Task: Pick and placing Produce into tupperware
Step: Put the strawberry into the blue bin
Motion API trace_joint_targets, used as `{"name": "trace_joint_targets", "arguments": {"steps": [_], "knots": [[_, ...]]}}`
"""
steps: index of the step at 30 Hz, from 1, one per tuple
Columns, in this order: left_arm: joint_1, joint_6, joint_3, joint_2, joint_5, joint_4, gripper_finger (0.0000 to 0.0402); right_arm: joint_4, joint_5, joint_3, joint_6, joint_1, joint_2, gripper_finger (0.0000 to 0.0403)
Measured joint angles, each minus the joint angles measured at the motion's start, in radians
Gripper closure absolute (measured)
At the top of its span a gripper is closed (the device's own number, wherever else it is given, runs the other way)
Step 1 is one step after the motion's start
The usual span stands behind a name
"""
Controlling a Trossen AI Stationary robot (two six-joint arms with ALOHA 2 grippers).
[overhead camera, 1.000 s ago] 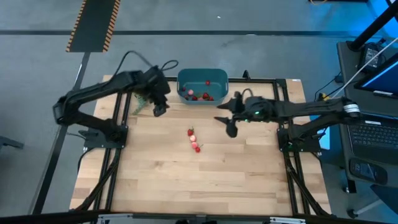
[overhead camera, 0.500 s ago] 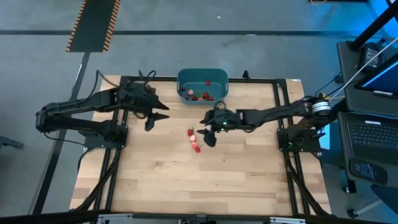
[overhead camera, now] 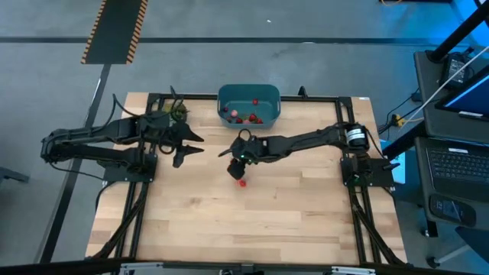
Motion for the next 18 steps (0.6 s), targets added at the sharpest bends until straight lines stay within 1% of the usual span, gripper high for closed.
{"name": "trace_joint_targets", "arguments": {"steps": [7,18], "knots": [[-0.002,0.0,0.0,0.0,0.0,0.007,0.0228,-0.028,0.018,0.07,0.09,0.0,0.09,0.0162],[-0.001,0.001,0.0,0.0,0.0,0.006,0.0228,-0.047,0.018,0.08,0.155,0.0,0.143,0.0162]]}}
